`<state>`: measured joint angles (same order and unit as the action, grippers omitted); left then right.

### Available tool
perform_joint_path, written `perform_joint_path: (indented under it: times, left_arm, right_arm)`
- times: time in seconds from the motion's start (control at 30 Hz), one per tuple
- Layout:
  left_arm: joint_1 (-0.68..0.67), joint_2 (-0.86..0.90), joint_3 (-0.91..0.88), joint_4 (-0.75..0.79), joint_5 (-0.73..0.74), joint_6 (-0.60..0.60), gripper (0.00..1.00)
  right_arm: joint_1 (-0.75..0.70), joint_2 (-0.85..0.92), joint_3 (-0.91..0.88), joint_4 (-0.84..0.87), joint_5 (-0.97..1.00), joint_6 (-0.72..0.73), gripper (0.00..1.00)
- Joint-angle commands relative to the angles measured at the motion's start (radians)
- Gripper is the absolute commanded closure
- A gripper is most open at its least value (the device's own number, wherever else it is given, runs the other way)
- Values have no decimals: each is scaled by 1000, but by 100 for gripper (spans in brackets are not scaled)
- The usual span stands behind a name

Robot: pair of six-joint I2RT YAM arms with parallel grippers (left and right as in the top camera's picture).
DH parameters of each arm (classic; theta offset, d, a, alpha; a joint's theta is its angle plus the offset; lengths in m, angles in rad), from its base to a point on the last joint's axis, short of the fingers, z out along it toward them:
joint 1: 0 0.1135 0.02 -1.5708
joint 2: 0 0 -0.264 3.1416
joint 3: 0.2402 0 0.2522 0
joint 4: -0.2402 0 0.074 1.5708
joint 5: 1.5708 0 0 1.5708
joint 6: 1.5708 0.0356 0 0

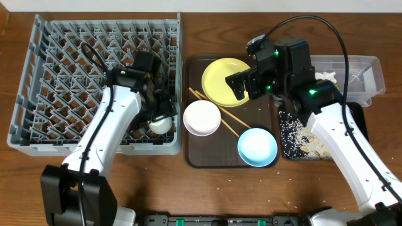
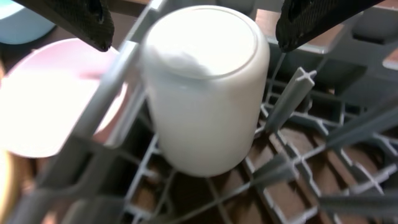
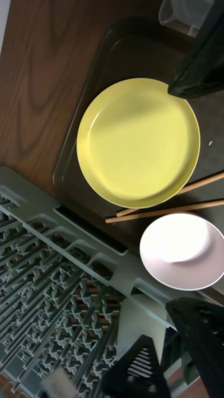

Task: Sort waste into correct bins and load items into the dishwasher
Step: 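Move the left gripper to the pink bowl on the brown tray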

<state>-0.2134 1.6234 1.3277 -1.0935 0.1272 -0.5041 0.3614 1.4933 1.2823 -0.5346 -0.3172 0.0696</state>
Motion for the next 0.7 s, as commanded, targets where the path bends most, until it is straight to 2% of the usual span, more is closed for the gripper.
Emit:
perform_joint_path:
  times: [0.0,0.13,0.3,0.4,0.47,0.57,0.67]
  left_arm:
    - [-6,-41,71,-6,-3,37,16]
    - [-43,-97,107,5,-4,64,16]
    - [-152,-142,110,41,-5,67,16]
    - [-223,-127,96,85,-13,66,22]
    - [-280,-96,77,128,-49,61,31]
    - [-329,-41,73,146,-118,53,45]
    - [-358,21,73,161,-153,43,51]
  right_arm:
    - [6,0,12,2,6,-15,1]
    - [3,0,13,7,6,-1,1]
    - [-34,-1,13,19,8,70,1]
    - [-74,-1,13,13,63,191,1]
    - [-121,-2,13,-9,97,275,2]
    - [-173,-2,13,-38,96,301,5]
    - [-212,-2,13,-67,91,304,10]
